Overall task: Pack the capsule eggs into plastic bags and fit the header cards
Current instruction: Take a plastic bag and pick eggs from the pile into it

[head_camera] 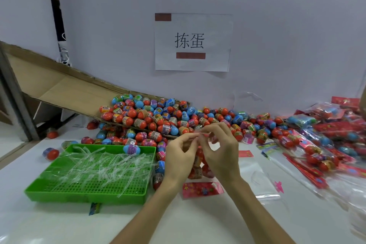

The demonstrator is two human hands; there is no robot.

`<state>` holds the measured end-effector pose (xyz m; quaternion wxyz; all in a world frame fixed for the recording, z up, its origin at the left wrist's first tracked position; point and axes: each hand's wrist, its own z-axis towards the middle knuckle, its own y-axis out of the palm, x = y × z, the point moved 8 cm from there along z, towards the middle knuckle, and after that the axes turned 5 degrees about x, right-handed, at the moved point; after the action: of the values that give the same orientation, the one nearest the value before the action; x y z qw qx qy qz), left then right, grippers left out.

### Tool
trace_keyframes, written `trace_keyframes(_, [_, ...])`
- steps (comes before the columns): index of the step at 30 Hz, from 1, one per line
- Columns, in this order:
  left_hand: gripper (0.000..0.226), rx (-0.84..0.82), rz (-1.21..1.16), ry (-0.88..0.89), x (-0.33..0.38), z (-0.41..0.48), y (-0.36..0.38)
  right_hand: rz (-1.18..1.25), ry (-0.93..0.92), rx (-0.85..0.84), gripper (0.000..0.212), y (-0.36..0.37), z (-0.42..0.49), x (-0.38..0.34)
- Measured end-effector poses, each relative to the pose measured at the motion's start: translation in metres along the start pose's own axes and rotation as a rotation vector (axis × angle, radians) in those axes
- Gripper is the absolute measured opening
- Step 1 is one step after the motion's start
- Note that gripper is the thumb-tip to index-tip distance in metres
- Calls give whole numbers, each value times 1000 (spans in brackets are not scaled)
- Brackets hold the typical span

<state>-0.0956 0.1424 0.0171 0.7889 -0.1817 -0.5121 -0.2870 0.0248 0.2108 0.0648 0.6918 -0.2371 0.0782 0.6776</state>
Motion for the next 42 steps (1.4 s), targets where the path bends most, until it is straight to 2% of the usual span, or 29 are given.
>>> trace_keyframes(4, [22,-24,75,59,-1,-2,4,17,23,-62,15,3,-1,1])
trace_keyframes(13, [22,-52,151,190,9,-5,6,48,23,-54,12,-2,2,-1])
trace_keyframes(27, [22,-134,257,263,13,-7,13,183,234,-151,17,-7,10,17])
trace_keyframes(32, [19,-131,215,202,10,-6,13,145,280,-171,19,-6,9,25])
trace_keyframes(36, [15,-53,100,76,4,1,3,207,475,-84,15,-21,12,53])
trace_keyframes(40, [16,6,41,-25,-3,5,-5,151,593,-99,10,-31,8,79])
trace_keyframes(42, [17,24,27,-69,-6,6,-8,179,683,-34,11,-36,5,89])
